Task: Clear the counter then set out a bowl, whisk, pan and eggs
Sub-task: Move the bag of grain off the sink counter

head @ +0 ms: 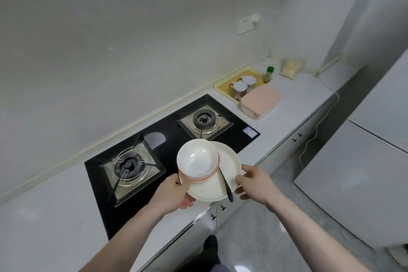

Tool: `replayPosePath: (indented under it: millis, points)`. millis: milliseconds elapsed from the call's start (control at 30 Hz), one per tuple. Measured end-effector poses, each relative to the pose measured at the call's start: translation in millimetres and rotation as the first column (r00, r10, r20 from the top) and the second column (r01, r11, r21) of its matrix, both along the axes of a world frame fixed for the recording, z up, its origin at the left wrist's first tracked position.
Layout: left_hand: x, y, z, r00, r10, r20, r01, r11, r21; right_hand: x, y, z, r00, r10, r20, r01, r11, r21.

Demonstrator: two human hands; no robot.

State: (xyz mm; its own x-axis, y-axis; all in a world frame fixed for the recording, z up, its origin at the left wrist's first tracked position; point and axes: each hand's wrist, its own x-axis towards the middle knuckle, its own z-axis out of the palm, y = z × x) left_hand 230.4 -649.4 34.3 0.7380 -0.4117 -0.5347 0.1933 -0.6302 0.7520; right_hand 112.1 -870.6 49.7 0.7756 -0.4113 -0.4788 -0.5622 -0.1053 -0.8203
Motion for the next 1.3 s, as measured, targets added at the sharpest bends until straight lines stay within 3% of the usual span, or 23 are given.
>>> replayPosePath:
  millis: [267, 833, 1300]
  points:
    - [35.0, -124.5, -8.6, 0.985, -0.174, -0.001, 0.174, 0.985, 0.004, 2.9, -107.0, -8.2, 0.987, -0.163, -0.005, 0.163, 0.986, 0.031]
    - [114.3, -388.0, -25.0, 0.943, -0.329, -0.047, 0.327, 0.944, -0.047, 51.3, -335.0, -27.3, 0.914, -0.406, -0.013, 0.406, 0.912, 0.062]
    - [134.3, -571.3, -35.2, 0.976, -0.216, -0.035, 0.217, 0.975, 0.035, 104.7, -532.0, -65.2, 0.913, -0.406, -0.028, 0.407, 0.913, 0.032]
